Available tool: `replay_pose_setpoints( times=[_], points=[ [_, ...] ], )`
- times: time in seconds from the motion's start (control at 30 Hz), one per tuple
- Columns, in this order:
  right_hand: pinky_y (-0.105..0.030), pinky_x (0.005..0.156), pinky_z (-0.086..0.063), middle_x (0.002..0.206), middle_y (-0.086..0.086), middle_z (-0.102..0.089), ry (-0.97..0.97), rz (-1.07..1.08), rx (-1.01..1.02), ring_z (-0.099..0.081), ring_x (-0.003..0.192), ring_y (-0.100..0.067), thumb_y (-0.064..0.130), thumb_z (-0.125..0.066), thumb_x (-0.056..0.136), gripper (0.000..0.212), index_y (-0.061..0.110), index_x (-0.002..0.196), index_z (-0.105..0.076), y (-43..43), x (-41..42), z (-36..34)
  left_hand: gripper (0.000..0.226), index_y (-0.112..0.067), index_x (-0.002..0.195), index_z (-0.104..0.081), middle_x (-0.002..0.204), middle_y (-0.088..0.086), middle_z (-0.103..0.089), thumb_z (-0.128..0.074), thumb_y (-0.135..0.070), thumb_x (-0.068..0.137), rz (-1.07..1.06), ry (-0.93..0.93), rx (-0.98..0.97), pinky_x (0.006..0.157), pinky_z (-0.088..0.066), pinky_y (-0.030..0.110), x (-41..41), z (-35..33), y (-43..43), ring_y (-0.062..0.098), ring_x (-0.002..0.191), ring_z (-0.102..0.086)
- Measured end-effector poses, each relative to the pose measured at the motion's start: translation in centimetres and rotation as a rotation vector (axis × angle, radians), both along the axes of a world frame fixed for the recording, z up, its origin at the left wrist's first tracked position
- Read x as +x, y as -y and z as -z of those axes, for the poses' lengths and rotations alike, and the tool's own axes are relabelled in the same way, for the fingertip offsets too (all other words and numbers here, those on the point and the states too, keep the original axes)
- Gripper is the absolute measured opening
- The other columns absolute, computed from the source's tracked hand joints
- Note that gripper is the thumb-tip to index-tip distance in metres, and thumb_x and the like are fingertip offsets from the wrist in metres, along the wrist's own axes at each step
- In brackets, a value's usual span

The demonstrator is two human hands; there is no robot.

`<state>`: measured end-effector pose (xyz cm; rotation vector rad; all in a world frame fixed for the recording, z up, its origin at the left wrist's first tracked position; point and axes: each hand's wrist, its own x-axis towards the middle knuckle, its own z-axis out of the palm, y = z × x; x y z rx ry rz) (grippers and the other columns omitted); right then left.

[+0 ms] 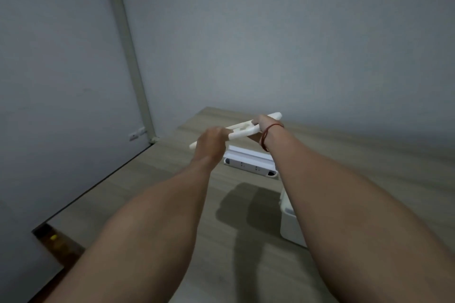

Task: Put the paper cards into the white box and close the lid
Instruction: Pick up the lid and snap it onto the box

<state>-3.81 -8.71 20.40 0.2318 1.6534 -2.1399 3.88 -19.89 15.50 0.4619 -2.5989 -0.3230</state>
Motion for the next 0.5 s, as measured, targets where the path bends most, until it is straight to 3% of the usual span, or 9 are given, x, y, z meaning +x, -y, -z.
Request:
replay_pose_setpoints(
  times=[0.03,0.07,0.1,0.13,0.17,0.23,0.37,0.43,0.5],
  points=[
    [-0.028,0.032,-0.052,0.12,-0.018,-0.061,0.009,0.026,0.015,-0.064,0.07,-0.031,-0.004,-0.053,0.087,0.049,0.003,0.133,-0.04,-0.6,0.0,0.2,0.04,-0.02,0.124,-0.066,0.119,0.014,-0.068,-0.048,-0.006,0.09,0.031,0.054,0.025,0.083,-0.048,0.035,-0.2,0.1,0.0,0.034,0.109,-0.063],
    [-0.029,0.046,-0.059,0.122,-0.017,-0.059,0.002,0.064,0.042,-0.065,0.078,-0.031,-0.004,-0.053,0.088,0.049,0.004,0.134,-0.039,-1.2,-0.1,0.6,0.043,-0.022,0.128,-0.063,0.125,0.012,-0.066,-0.053,-0.007,0.089,0.068,0.126,0.061,0.086,-0.048,0.033,-0.3,0.2,0.1,0.032,0.113,-0.062],
    [-0.033,0.071,-0.062,0.128,-0.016,-0.058,-0.011,0.099,0.082,-0.066,0.094,-0.032,-0.002,-0.055,0.088,0.051,0.005,0.136,-0.039,-1.8,-0.3,1.1,0.05,-0.024,0.132,-0.059,0.131,0.01,-0.062,-0.058,-0.007,0.085,0.105,0.22,0.098,0.09,-0.048,0.032,-0.5,0.3,0.3,0.03,0.116,-0.06],
    [-0.037,0.092,-0.055,0.134,-0.015,-0.056,-0.022,0.129,0.12,-0.063,0.11,-0.031,0.001,-0.056,0.087,0.053,0.006,0.137,-0.039,-2.6,-0.5,1.6,0.059,-0.024,0.137,-0.054,0.136,0.007,-0.058,-0.061,-0.005,0.082,0.137,0.329,0.12,0.094,-0.047,0.03,-0.5,0.4,0.5,0.028,0.12,-0.058],
    [-0.037,0.101,-0.049,0.137,-0.013,-0.054,-0.027,0.156,0.156,-0.059,0.119,-0.029,0.004,-0.057,0.087,0.054,0.006,0.138,-0.038,-3.5,-0.7,2.1,0.063,-0.023,0.14,-0.05,0.139,0.007,-0.054,-0.061,-0.003,0.08,0.165,0.436,0.133,0.098,-0.045,0.029,-0.5,0.5,0.6,0.027,0.123,-0.055],
    [-0.038,0.103,-0.046,0.139,-0.013,-0.051,-0.036,0.169,0.197,-0.056,0.123,-0.029,0.01,-0.06,0.086,0.058,0.007,0.139,-0.036,-5.2,-0.7,2.9,0.06,-0.018,0.14,-0.05,0.139,0.007,-0.054,-0.057,-0.002,0.083,0.194,0.525,0.15,0.101,-0.042,0.027,-0.9,1.0,1.0,0.026,0.125,-0.054],
    [-0.036,0.077,-0.056,0.129,-0.008,-0.06,-0.024,0.142,0.155,-0.066,0.108,-0.028,0.03,-0.071,0.069,0.072,0.013,0.133,-0.044,-8.6,-7.9,9.6,0.048,-0.014,0.135,-0.056,0.142,0.009,-0.055,-0.052,-0.007,0.088,0.194,0.42,0.223,0.097,-0.04,0.023,-2.5,2.0,0.4,0.025,0.127,-0.054],
    [-0.04,0.088,-0.057,0.126,-0.008,-0.065,0.005,0.123,0.181,-0.069,0.103,-0.027,0.038,-0.072,0.056,0.08,0.012,0.129,-0.051,-11.0,-10.4,12.7,0.047,-0.01,0.139,-0.051,0.149,0.011,-0.047,-0.049,-0.008,0.092,0.182,0.353,0.308,0.106,-0.035,0.024,-3.3,2.3,-1.3,0.025,0.135,-0.047],
    [-0.043,0.098,-0.052,0.125,-0.007,-0.065,0.029,0.121,0.182,-0.067,0.107,-0.028,0.037,-0.072,0.066,0.072,0.01,0.13,-0.053,-13.7,-8.0,11.6,0.044,-0.006,0.134,-0.056,0.146,0.015,-0.05,-0.044,-0.014,0.093,0.182,0.302,0.41,0.108,-0.036,0.03,-4.2,2.5,-3.5,0.028,0.134,-0.049]
  ],
)
